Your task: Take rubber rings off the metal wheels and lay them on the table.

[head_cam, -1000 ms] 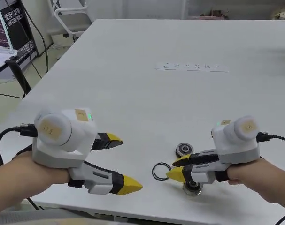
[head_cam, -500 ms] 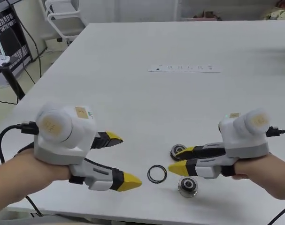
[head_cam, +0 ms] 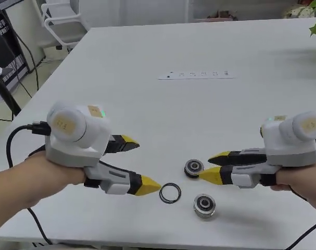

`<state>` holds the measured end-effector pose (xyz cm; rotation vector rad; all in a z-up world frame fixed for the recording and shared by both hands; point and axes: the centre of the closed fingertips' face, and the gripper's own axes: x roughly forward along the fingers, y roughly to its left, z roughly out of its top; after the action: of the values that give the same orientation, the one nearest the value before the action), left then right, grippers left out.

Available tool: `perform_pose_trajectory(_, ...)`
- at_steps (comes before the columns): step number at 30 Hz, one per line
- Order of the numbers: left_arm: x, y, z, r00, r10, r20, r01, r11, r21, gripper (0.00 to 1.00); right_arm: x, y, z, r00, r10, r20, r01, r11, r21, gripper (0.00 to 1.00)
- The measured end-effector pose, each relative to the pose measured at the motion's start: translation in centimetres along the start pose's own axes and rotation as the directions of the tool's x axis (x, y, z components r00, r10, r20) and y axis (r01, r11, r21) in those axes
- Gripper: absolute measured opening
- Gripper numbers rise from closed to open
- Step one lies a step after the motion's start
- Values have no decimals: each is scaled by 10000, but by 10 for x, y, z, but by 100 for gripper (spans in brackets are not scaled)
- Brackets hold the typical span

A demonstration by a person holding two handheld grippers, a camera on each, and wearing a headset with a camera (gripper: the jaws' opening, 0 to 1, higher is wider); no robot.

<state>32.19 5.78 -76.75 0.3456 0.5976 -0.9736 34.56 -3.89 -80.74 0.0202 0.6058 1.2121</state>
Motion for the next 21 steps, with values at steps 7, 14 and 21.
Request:
perform_pose_trajectory(7, 11, 6, 5, 10000, -45, -48, 45, 9999, 97, 64, -6, -9, -3, 9995, -310, 95, 310, 9995, -70, 36)
perform_pose_trajectory(14, 27, 7, 5, 9997, -172, -165, 176, 9996, 200, 63, -8, -17, -8, 9979, -635, 82, 638, 9973, -357, 37)
perform_pose_trajectory(21, 43, 8, 1, 9990, -303, -315, 311, 9992, 257, 62, -5, -23, -15, 9968, -804, 0, 803, 9956, -476, 37)
